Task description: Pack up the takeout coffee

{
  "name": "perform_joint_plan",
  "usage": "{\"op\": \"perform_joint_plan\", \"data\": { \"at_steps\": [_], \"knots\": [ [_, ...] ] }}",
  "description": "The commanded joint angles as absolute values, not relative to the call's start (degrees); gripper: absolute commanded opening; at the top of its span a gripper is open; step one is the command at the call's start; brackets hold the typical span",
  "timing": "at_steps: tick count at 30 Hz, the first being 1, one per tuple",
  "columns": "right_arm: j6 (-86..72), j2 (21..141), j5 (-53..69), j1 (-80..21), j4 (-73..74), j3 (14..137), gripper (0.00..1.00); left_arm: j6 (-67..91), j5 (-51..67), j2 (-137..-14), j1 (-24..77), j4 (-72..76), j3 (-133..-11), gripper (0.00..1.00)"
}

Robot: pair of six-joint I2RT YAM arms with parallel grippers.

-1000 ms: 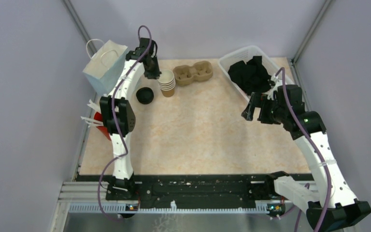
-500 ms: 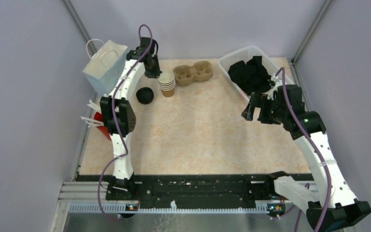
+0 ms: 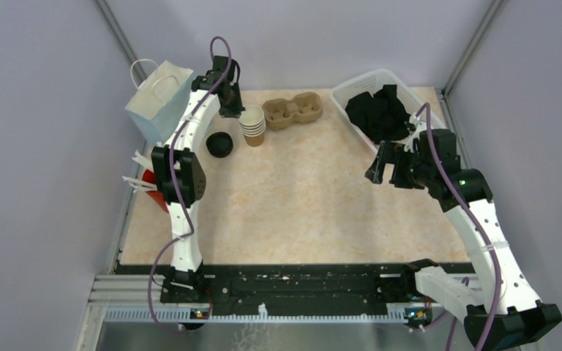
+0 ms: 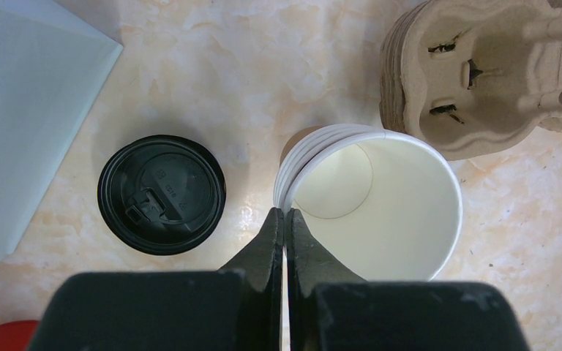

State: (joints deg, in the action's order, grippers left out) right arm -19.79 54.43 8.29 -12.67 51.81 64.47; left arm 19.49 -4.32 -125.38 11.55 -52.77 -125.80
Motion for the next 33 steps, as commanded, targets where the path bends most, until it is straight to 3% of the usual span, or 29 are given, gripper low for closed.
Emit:
{"op": "perform_joint_plan", "data": {
  "at_steps": [1,11,22,26,33],
  "knots": [
    [-20.5,53.6,9.2,-12.3,50.0,64.5,0.99,19.8,-5.0,-119.9,11.8,-51.5,-127.4,0.00],
    [-20.4,53.3,9.5,-12.3,49.9,64.2,0.99,21.3,-4.5,-110.2,11.0,-39.6,-114.1,0.00],
    [-19.8,52.6,9.0,-12.3,50.9,65.5,0.99,23.3,-5.2,-105.0,12.2,-44.6,-120.5,0.00],
    [-19.1,51.6,9.0,-12.3,51.5,65.9,0.99,23.8,-4.4,-99.9,16.5,-45.4,-115.6,0.00],
    [-18.8,47.8,9.9,-12.3,52.2,64.4,0.99,28.5,-2.7,-92.5,32.5,-38.8,-95.3,0.00]
  ]
}}
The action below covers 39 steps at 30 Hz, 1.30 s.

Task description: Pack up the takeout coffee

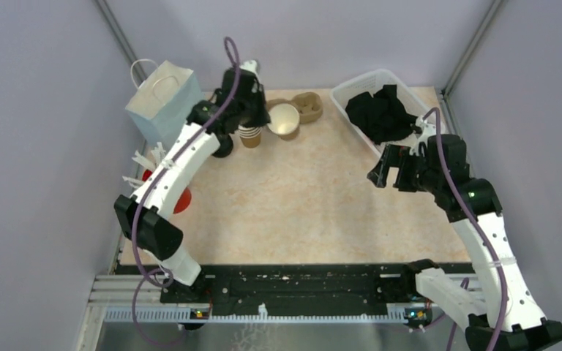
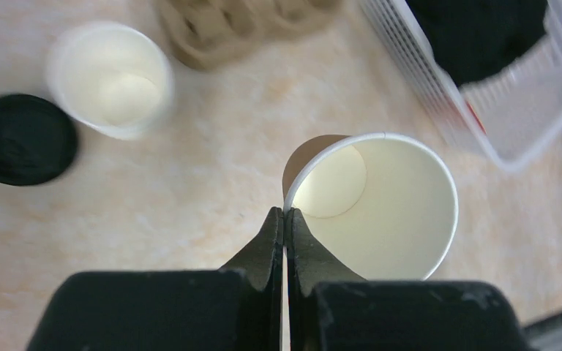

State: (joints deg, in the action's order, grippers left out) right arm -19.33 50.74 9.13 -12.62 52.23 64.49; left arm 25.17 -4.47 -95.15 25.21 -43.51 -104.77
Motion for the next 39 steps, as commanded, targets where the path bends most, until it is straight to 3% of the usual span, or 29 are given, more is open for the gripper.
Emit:
{"op": "perform_joint_plan", "data": {
  "at_steps": [1,11,27,29,34,37,39],
  "knots": [
    [-19.0,47.0,10.1,-12.4,52.3,64.2,0.99,29.2,-3.4,-91.8,34.9,-37.3,-92.4,0.00],
    [-18.5,43.0,9.3,-12.3,56.2,64.6,0.99,34.7,-9.1,-94.0,50.8,-34.4,-81.6,0.00],
    [-19.1,41.5,9.2,-12.3,55.8,62.3,0.99,33.8,-10.5,-96.8,54.3,-29.8,-74.7,0.00],
    [-19.0,41.6,9.3,-12.3,55.8,62.2,0.99,34.2,-10.8,-96.7,54.3,-30.2,-74.7,0.05],
    [-18.7,41.9,9.3,-12.3,55.9,62.4,0.99,34.5,-16.5,-94.6,54.0,-37.5,-79.6,0.30],
    [-18.6,42.1,9.4,-12.3,55.8,61.8,0.99,32.4,-18.2,-91.2,51.6,-41.1,-82.1,0.55],
    [-18.6,42.4,9.6,-12.3,55.6,61.2,0.99,31.7,-19.0,-88.6,46.9,-42.3,-81.7,0.57]
  ]
}}
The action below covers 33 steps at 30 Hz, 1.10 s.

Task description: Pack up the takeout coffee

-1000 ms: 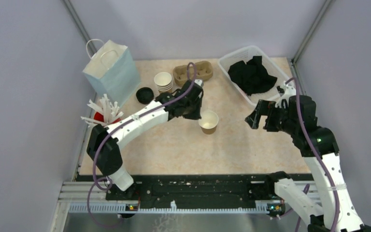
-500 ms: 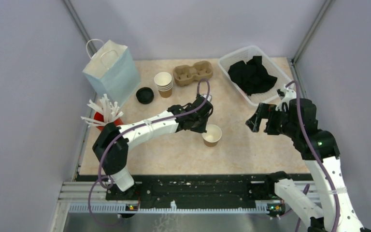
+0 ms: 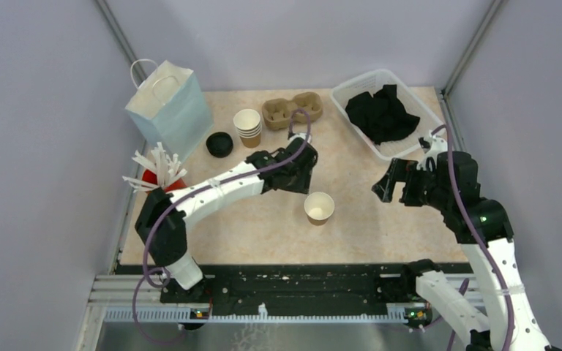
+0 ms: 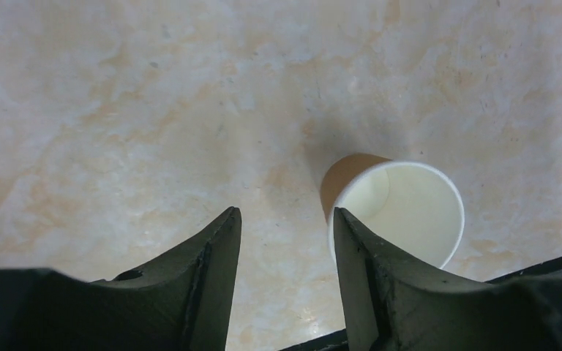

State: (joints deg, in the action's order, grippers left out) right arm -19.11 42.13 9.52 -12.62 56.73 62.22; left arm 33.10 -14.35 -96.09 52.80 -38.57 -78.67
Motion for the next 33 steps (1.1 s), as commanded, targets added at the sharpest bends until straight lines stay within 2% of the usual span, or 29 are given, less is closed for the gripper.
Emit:
{"op": "perform_joint_plan", "data": {
  "at_steps": [1,5,9,15,25,29,33],
  "knots": [
    [-18.6,42.6,9.8,-12.3,55.3,60.9,0.99,31.1,-18.5,-87.3,43.6,-42.4,-81.1,0.57],
    [-19.0,44.0,10.4,-12.3,54.3,60.0,0.99,26.3,-15.3,-86.4,29.6,-40.7,-80.5,0.55],
    [-19.1,46.9,10.7,-12.3,53.4,60.2,0.99,22.9,-12.1,-91.2,19.0,-40.1,-84.2,0.50],
    [-19.1,50.7,10.9,-12.3,51.8,60.2,0.99,21.1,-6.7,-102.1,8.9,-41.2,-92.1,0.44],
    [-18.5,54.1,10.7,-12.3,50.8,60.6,0.99,18.7,-0.9,-120.4,5.4,-47.6,-111.0,0.42],
    [-18.5,54.2,10.7,-12.3,50.7,60.5,0.99,19.0,-0.3,-123.4,5.3,-47.5,-113.4,0.35],
    [-18.5,54.1,10.5,-12.3,50.8,60.4,0.99,19.7,-0.3,-125.2,5.3,-48.0,-115.0,0.35]
  ]
}}
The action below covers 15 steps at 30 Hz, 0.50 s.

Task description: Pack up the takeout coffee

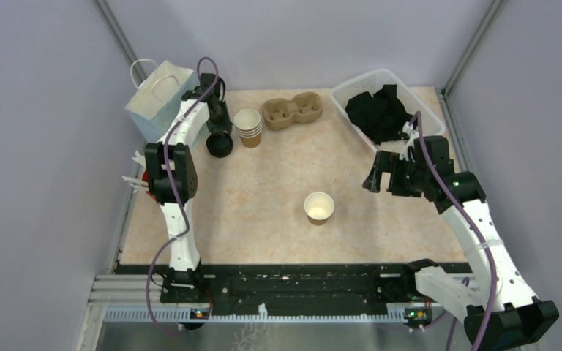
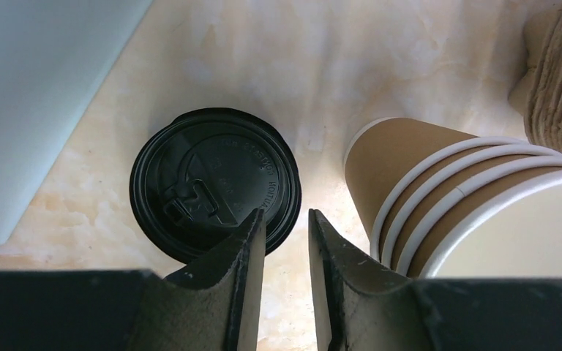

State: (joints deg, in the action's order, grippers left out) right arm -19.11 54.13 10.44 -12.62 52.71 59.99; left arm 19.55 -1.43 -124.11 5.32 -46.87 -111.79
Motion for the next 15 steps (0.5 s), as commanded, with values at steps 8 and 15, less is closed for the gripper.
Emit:
{"op": "perform_joint_plan", "data": {
  "at_steps": [8,15],
  "knots": [
    [-18.5,54.1,10.6,-12.3,50.8,60.6,0.99,20.5,2.7,-126.8,5.4,-47.1,-115.0,0.32],
    [-18.5,54.2,10.7,-12.3,50.7,60.8,0.99,20.7,2.9,-128.3,5.3,-47.2,-115.8,0.31]
  ]
}}
